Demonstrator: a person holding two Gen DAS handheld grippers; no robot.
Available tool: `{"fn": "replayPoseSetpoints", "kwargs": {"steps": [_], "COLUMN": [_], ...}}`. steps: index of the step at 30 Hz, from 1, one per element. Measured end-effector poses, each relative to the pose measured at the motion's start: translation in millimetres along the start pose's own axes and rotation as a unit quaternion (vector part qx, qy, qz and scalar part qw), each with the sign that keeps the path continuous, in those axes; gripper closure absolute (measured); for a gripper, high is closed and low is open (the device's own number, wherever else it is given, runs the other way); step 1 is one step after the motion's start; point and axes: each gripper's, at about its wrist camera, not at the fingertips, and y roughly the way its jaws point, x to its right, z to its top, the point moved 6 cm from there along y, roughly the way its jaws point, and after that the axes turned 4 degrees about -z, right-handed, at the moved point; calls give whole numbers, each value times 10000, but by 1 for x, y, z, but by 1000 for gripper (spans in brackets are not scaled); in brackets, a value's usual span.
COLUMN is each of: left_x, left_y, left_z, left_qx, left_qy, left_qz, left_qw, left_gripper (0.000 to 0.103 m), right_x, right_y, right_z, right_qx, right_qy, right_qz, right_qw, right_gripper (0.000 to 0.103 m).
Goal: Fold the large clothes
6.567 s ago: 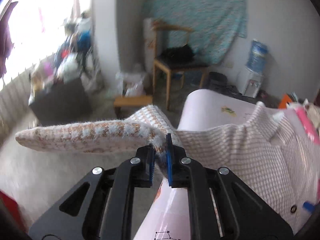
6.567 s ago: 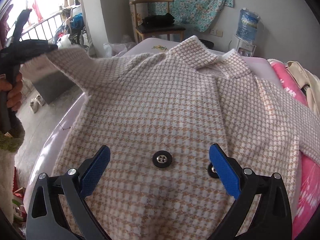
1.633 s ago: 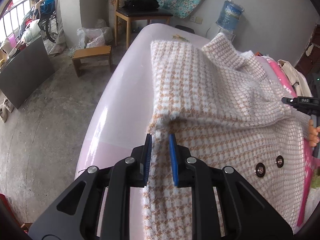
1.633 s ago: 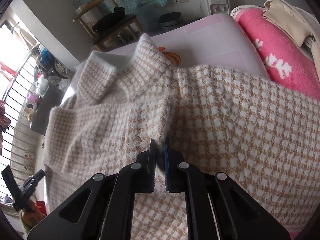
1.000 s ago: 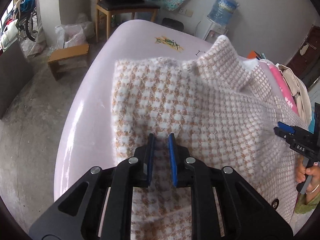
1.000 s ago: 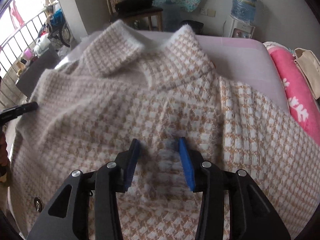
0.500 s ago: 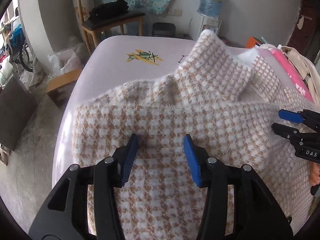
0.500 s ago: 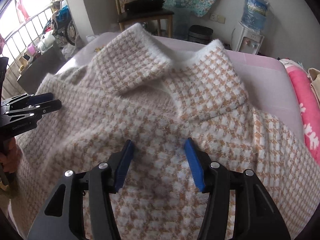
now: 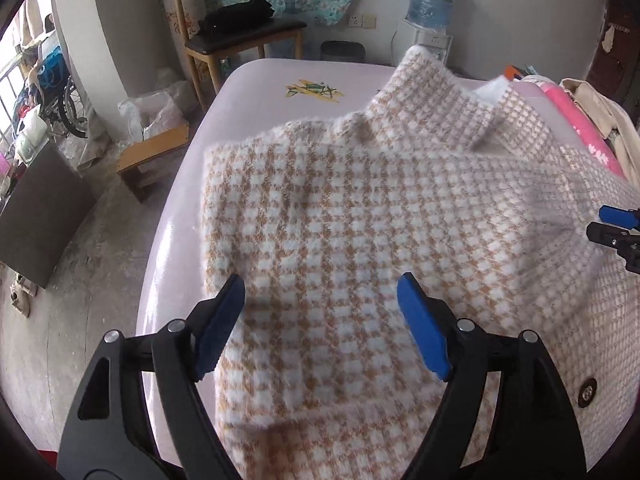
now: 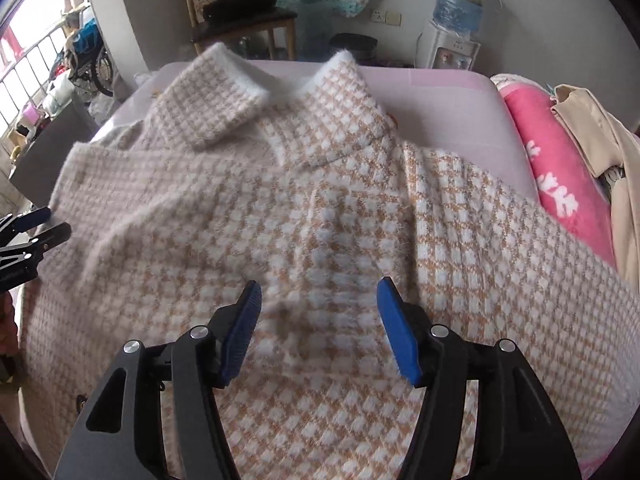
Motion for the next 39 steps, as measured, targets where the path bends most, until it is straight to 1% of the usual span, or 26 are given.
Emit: {"fn": "replayPoseSetpoints", "kwargs": {"steps": [2,4,7,11,12,14,16,17,18,19,21,22,23,24,25,27,32,34,36,37,39], "left_x": [8,21,43,70,76,86,91,93,93,92,91,89,87,86,85,84,85,84,84,84,84], "left_y": [-22,-41,-63,-84,-87,-85,-73,-68,-67,-70,-69,-69,-68,-68,-67,-67,-67,-67,-67,-67,-66], "left_z": [-10,-27,-57,-102,-111,-131,-151,-161,-165,-166,-168,-168,-168,-169,-169,-170,-169,-169,-169,-169,-168], "left_qx": [92,86,-41,-213,-216,-276,-491,-610,-537,-432,-460,-489,-499,-505,-507,-498,-516,-525,-525,-523,-532], "left_qy": [173,374,634,742,733,748,784,797,751,695,635,570,496,413,339,296,279,278,275,271,274], "left_qz": [-40,-165,-343,-603,-620,-598,-424,-286,-230,-149,-91,-69,-92,-128,-166,-182,-190,-193,-194,-196,-198], "left_qw": [9998,9991,9974,9952,9951,9950,9948,9945,9955,9965,9969,9972,9975,9978,9980,9982,9981,9980,9981,9981,9980], "left_gripper": [26,23,20,19,19,17,17,17,14,12,10,8,7,7,7,7,7,7,7,7,7], "right_x": [-12,-25,-44,-54,-54,-57,-59,-59,-61,-61,-58,-55,-52,-48,-45,-46,-46,-46,-44,-43,-38], "right_y": [-22,-41,-62,-81,-83,-83,-73,-67,-69,-69,-70,-69,-66,-66,-68,-69,-73,-74,-78,-80,-87], "right_z": [-18,-39,-77,-129,-141,-165,-185,-192,-194,-196,-200,-202,-206,-208,-210,-214,-220,-220,-222,-222,-224], "right_qx": [99,121,-1,-166,-184,-277,-430,-505,-308,-259,-278,-347,-413,-412,-351,-303,-15,-121,-357,-384,-316], "right_qy": [-141,-206,-224,-93,-43,51,78,65,3,-59,2,78,208,388,461,365,329,323,350,368,349], "right_qz": [41,154,323,366,348,263,124,22,-95,-258,-422,-410,-351,-219,-174,-162,-141,-117,-110,-118,-281], "right_qw": [9998,9996,9992,9991,9992,9993,9990,9987,9995,9993,9987,9985,9983,9982,9982,9987,9994,9993,9987,9985,9985], "right_gripper": [44,44,44,43,39,37,37,35,29,25,11,8,6,6,6,6,6,6,6,6,6]}}
